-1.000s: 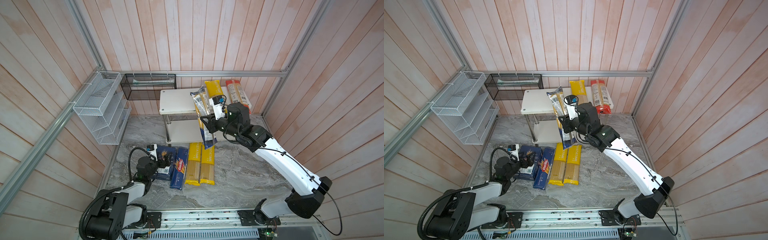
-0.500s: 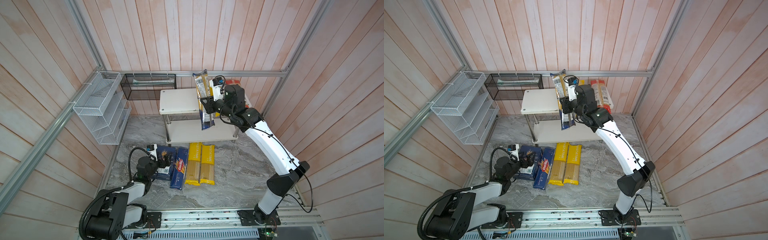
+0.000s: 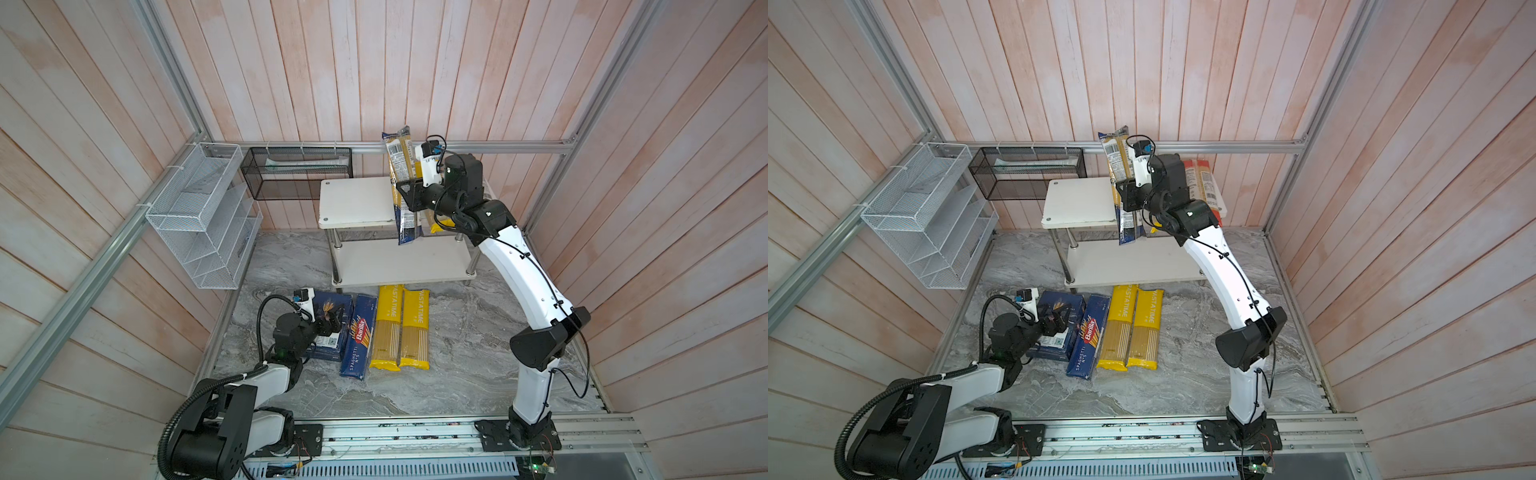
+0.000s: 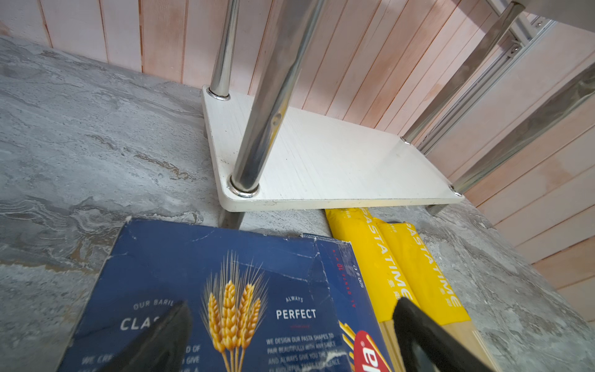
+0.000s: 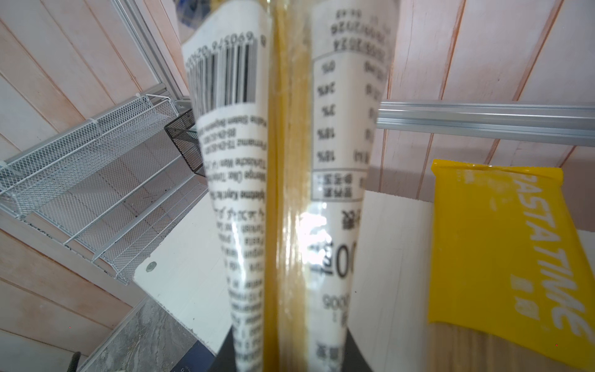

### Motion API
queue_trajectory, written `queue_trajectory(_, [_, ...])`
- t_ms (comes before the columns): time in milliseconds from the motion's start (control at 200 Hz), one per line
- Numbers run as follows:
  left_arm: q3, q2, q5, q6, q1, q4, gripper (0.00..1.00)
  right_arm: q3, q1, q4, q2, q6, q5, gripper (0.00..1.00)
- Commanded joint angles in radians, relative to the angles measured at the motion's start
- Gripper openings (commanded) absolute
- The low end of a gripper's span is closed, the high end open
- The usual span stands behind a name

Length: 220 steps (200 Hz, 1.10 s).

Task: Arrange pasta packages on shelves
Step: Place the pasta bag on the shelf.

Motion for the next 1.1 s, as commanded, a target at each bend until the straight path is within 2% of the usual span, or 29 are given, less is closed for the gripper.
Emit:
queue_trajectory(0, [0.0, 0.002, -0.002, 0.006, -0.003, -0.01, 1.0, 0.062, -0.026, 0.115, 0.0, 0.042, -0.03, 0.0])
queue_trajectory(490, [-0.003, -0.003, -0.002, 0.005, -0.003, -0.008, 1.0, 0.062, -0.07, 0.139, 0.061, 0.096, -0.061, 0.0])
queue_trajectory(765, [-0.004, -0.003, -0.001, 0.006, -0.004, -0.008, 1.0, 0.055, -0.089, 0.142, 0.085, 0.128, -0.066, 0.08])
queue_trajectory(1095, [-0.002, -0.004, -0.002, 0.006, -0.003, -0.007, 1.0, -0.003, -0.098, 0.179, 0.062, 0.156, -0.041, 0.25])
